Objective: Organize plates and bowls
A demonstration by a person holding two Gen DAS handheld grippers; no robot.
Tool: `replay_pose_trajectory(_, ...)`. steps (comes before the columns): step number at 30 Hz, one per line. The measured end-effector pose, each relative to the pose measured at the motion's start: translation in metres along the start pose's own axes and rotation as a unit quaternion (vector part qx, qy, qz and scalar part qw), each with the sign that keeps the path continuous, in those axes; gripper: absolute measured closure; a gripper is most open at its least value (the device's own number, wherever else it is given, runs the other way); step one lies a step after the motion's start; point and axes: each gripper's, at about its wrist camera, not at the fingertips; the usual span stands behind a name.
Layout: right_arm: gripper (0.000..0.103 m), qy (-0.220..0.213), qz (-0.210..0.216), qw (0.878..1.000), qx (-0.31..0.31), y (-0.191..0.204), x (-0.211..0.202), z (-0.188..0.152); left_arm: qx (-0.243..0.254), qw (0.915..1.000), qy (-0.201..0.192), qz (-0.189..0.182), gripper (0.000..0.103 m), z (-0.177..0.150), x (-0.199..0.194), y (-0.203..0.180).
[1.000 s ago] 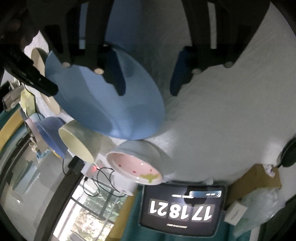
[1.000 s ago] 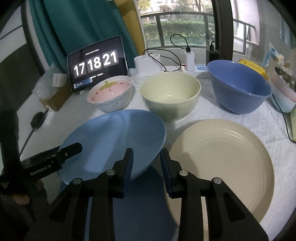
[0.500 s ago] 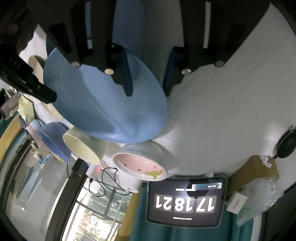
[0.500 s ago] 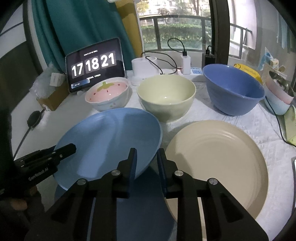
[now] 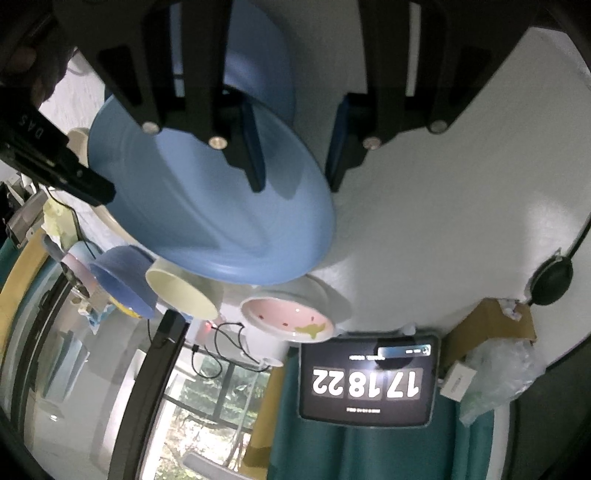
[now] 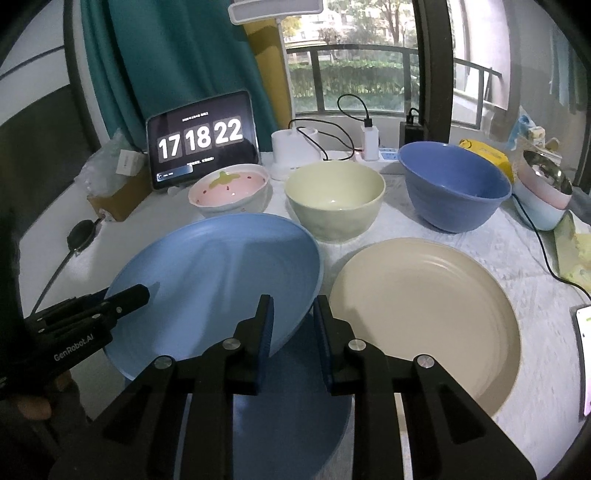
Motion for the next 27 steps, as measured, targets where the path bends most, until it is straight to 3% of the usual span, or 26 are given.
replay_pose_trajectory(15, 0.079, -0.014, 0.008, 1.0, -0.006, 0.01, -0.026, -0.024, 0.005, 0.9998, -0.018, 0.01, 0.068, -0.027, -0.033, -0.002)
replay_pose_trajectory(27, 0.079, -0.001, 0.017, 1.0, 0.001, 0.011, -0.027, -0.042, 0.014, 0.9995, -0.019, 0.023, 0.068, -0.042, -0.042, -0.003)
Point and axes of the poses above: each gripper's, at about its wrist camera, not at the fingertips, and x roughly the way its jaws point, y to its left, z to its top, and after that the axes turned 4 degrees about y, right-handed
